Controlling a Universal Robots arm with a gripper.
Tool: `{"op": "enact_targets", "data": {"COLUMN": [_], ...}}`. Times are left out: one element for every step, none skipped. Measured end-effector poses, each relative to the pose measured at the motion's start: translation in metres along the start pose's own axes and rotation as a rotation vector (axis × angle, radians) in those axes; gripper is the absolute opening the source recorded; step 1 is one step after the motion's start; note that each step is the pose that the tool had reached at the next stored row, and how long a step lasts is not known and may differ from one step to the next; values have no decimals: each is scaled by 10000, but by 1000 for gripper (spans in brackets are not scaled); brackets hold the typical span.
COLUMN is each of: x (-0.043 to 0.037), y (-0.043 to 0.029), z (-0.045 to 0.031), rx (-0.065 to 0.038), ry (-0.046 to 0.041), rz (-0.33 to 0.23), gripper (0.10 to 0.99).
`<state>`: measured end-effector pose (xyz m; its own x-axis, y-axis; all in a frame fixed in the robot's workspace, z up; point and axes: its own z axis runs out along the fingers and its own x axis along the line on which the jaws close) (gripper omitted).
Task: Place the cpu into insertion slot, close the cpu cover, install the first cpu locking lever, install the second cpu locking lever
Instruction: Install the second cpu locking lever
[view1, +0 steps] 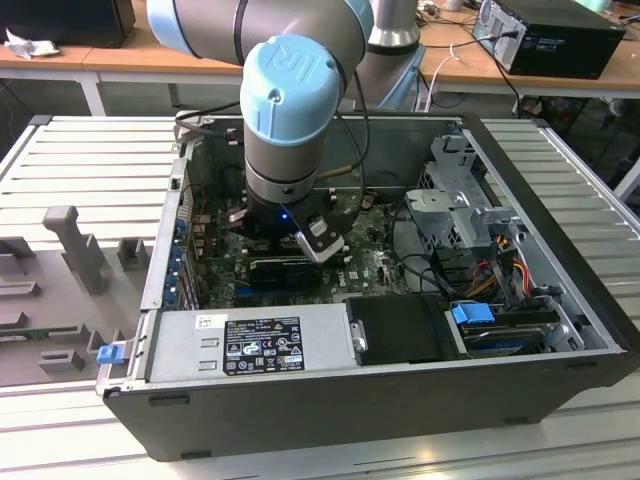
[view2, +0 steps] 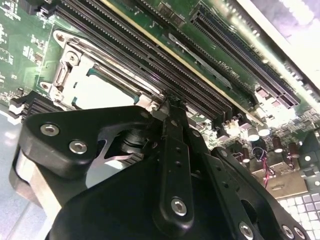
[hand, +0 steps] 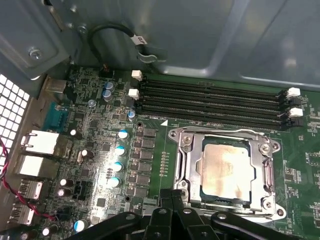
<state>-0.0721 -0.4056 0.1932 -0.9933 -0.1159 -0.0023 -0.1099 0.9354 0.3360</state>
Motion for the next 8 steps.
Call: {"op": "enact_targets", "data": {"x": [10, 12, 12, 12, 13, 13, 14, 13], "y": [1, 2, 2, 1, 1, 1, 4, 9], "z": [2, 2, 2, 3, 3, 3, -6, -18], "rx": [0, -1, -1, -3, -3, -4, -2, -8], "ry": [-1, -1, 0, -1, -1, -1, -1, -5], "rz": [0, 0, -2, -2, -2, -1, 0, -1], "gripper": [106, 106, 106, 106, 106, 106, 106, 106]}}
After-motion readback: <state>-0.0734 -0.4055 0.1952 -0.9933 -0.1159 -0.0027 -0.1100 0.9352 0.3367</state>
